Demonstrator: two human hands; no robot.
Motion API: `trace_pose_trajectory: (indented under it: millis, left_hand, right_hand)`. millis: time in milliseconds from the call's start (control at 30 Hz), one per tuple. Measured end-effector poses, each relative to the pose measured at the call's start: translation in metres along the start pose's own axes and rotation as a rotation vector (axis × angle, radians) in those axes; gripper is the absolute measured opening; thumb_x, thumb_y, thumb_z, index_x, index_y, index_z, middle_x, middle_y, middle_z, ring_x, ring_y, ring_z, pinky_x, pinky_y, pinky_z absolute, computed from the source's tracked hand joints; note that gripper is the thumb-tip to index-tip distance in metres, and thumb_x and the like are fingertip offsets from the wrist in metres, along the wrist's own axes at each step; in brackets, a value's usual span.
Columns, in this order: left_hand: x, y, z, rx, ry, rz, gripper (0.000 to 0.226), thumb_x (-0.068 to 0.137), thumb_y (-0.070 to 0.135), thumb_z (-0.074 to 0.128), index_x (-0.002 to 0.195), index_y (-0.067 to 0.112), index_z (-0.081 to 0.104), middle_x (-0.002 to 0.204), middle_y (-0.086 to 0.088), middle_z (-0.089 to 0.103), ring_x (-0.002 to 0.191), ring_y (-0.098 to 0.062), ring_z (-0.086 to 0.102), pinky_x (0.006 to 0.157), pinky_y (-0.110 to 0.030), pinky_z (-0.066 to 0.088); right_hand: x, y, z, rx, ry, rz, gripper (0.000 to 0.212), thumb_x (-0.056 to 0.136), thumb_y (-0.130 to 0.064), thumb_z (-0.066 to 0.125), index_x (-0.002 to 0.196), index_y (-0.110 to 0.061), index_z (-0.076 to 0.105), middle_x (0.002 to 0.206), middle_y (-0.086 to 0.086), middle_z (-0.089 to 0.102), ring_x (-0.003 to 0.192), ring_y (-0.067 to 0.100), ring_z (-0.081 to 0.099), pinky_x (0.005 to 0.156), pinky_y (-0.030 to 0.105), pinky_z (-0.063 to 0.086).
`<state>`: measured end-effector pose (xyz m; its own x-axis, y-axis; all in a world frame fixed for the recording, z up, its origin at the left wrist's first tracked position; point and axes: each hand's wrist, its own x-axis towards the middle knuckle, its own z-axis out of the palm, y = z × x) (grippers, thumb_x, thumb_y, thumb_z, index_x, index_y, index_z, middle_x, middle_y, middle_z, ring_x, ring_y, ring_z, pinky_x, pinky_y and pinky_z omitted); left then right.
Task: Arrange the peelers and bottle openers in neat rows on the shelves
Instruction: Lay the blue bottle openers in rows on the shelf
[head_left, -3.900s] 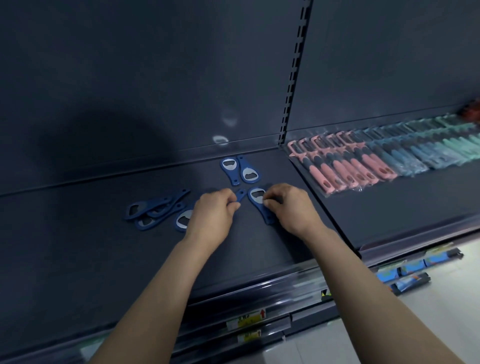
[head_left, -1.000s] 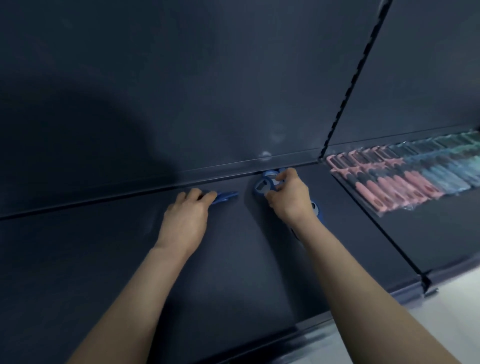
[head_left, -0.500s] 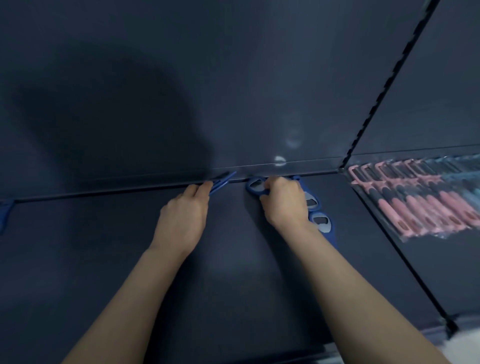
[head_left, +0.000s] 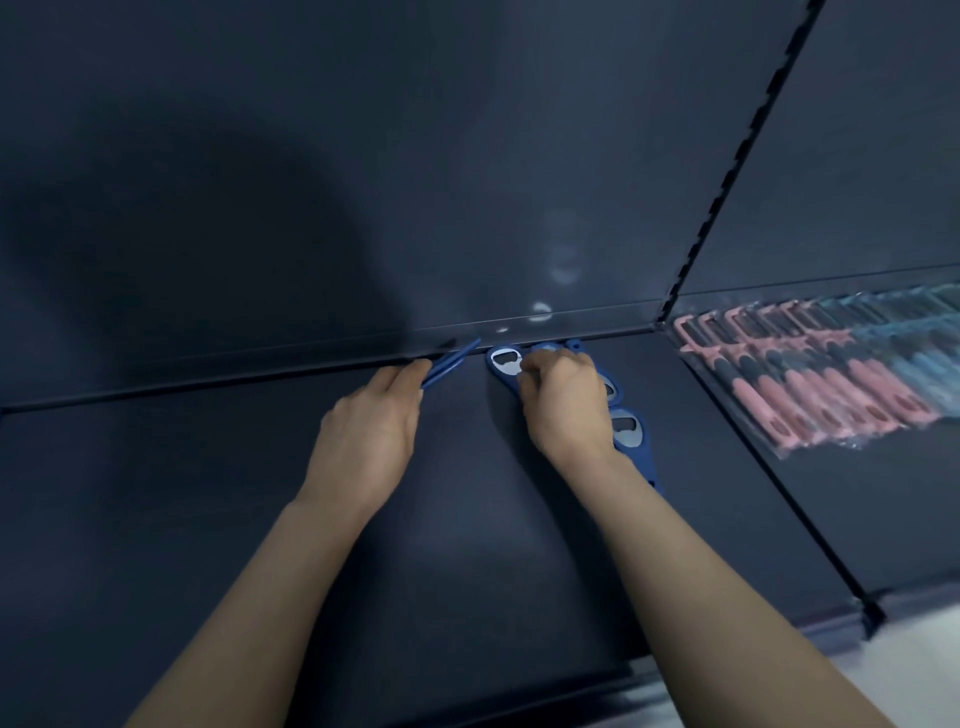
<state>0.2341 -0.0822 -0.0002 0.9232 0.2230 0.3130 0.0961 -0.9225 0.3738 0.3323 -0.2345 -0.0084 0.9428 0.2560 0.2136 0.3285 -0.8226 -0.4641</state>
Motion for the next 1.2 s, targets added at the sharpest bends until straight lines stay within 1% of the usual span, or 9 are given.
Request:
trace_pose_trajectory:
  millis: [133,267,400,467,633,733,900,1067,1200]
  left_hand:
    - [0.000,0.000,0.004,-0.161,0.024,0.025,0.032,0.094,0.016,0.047,0.124,0.022,0.057,0.107,-0.003,0.065,0.089,-0.029,0.063,0.078,-0.044,0.051]
    - [-0.001,0.004,0.000,-0.617,-0.149,-0.151,0.044,0.092,0.015,0.052,0.092,0.058,0.060,0.087,0.002,0.067,0.075,-0.015,0.066,0.068,-0.034,0.058]
    - [-0.004,-0.003,-0.005,-0.789,-0.210,-0.227,0.030,0.091,0.014,0.056,0.099,0.042,0.064,0.086,0.007,0.068,0.070,-0.009,0.068,0.056,-0.025,0.056]
    - [-0.006,-0.005,-0.007,-0.856,-0.203,-0.263,0.024,0.090,0.011,0.058,0.104,0.030,0.066,0.084,0.005,0.069,0.068,-0.012,0.068,0.053,-0.027,0.056]
    - [-0.010,-0.009,-0.010,-0.998,-0.210,-0.354,0.019,0.083,0.007,0.066,0.095,0.021,0.066,0.078,0.001,0.069,0.061,-0.011,0.066,0.046,-0.026,0.052]
    - [-0.009,-0.014,-0.009,-0.987,-0.261,-0.323,0.018,0.081,0.007,0.069,0.094,0.019,0.068,0.073,-0.002,0.070,0.056,-0.015,0.064,0.042,-0.023,0.046]
    - [-0.007,-0.018,-0.004,-0.898,-0.305,-0.286,0.020,0.082,0.009,0.068,0.100,0.018,0.067,0.076,-0.008,0.070,0.056,-0.029,0.060,0.045,-0.028,0.047]
    - [-0.006,-0.021,0.002,-0.867,-0.229,-0.335,0.021,0.084,0.011,0.066,0.102,0.020,0.064,0.080,-0.002,0.066,0.048,-0.005,0.058,0.042,-0.021,0.047]
    - [-0.006,-0.022,-0.001,-0.842,-0.186,-0.364,0.021,0.084,0.012,0.065,0.103,0.020,0.063,0.082,0.001,0.065,0.047,0.000,0.058,0.040,-0.017,0.045]
  right_hand:
    - [-0.004,-0.004,-0.011,0.521,-0.079,0.161,0.017,0.089,-0.019,0.060,0.104,-0.012,0.067,0.090,0.002,0.067,0.083,0.017,0.060,0.072,0.023,0.044]
    - [-0.008,-0.015,-0.015,0.811,-0.280,0.184,0.043,0.085,-0.015,0.066,0.125,-0.020,0.053,0.107,0.001,0.059,0.092,0.016,0.060,0.085,0.032,0.051]
    - [-0.014,-0.023,-0.018,0.946,-0.315,0.132,0.018,0.087,-0.006,0.063,0.103,-0.013,0.058,0.078,0.008,0.057,0.063,0.013,0.055,0.056,0.017,0.048]
    - [-0.017,-0.025,-0.019,0.970,-0.298,0.134,0.006,0.087,-0.007,0.063,0.088,-0.010,0.058,0.069,0.006,0.057,0.056,0.012,0.054,0.053,0.017,0.047]
    - [-0.026,-0.029,-0.019,1.028,-0.264,0.237,0.016,0.091,-0.008,0.057,0.075,-0.011,0.056,0.065,0.003,0.058,0.056,0.010,0.054,0.051,0.019,0.049]
    - [-0.030,-0.026,-0.023,1.064,-0.130,0.340,0.020,0.091,-0.007,0.054,0.072,-0.013,0.055,0.064,0.001,0.056,0.053,0.011,0.053,0.050,0.019,0.045]
    - [-0.036,-0.013,-0.032,0.966,0.114,0.373,0.019,0.093,-0.008,0.053,0.078,-0.017,0.059,0.064,-0.002,0.055,0.039,-0.002,0.046,0.045,0.011,0.040]
    - [-0.046,0.005,-0.027,0.735,0.125,0.445,0.015,0.092,-0.008,0.054,0.098,-0.019,0.062,0.074,-0.005,0.057,0.051,0.001,0.048,0.062,0.020,0.043]
    - [-0.053,0.012,-0.030,0.702,0.085,0.526,0.022,0.084,0.002,0.055,0.073,-0.016,0.056,0.065,0.003,0.056,0.046,0.011,0.054,0.041,0.016,0.040]
